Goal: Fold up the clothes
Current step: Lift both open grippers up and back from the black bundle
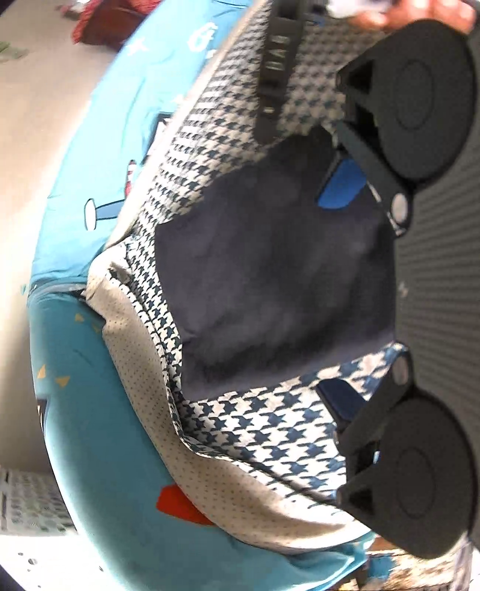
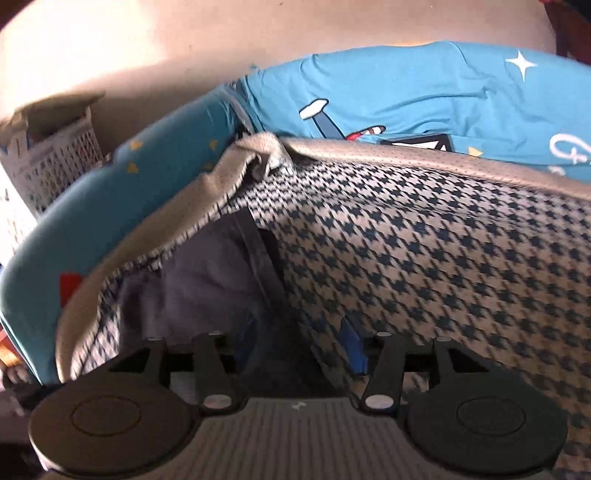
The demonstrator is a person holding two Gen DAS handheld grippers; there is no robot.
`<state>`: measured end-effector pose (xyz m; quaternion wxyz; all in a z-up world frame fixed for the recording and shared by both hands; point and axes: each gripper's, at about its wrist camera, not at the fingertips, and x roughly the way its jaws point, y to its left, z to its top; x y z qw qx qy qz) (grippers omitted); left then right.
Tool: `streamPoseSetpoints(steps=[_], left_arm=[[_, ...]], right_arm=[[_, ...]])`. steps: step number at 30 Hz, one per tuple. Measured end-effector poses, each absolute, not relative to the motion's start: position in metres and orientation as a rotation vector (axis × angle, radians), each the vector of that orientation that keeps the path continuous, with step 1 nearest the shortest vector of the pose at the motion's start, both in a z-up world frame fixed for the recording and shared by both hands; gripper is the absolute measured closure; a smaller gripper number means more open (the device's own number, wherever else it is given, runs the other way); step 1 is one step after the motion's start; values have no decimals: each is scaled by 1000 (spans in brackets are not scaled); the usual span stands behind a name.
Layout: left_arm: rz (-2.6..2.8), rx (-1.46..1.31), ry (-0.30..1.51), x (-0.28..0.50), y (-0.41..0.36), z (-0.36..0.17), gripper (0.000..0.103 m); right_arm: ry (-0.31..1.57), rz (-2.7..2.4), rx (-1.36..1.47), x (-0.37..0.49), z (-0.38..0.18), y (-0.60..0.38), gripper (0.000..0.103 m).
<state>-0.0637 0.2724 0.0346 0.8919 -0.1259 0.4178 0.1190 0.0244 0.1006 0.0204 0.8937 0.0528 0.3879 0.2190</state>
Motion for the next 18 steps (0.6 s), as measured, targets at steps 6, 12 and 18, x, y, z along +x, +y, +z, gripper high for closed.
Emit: streamPoseSetpoints(steps=[6,12,18], left_arm=[[330,-283,847,-74,264,39,0],[406,-257,864,-83,251,37,0],[451,-253,873,-91,246,33,0]], right_arm=[[828,425,28,4,34,98,28],[851,400,-75,-15,39,101,20],[828,405,-77,-21,37,98,16]])
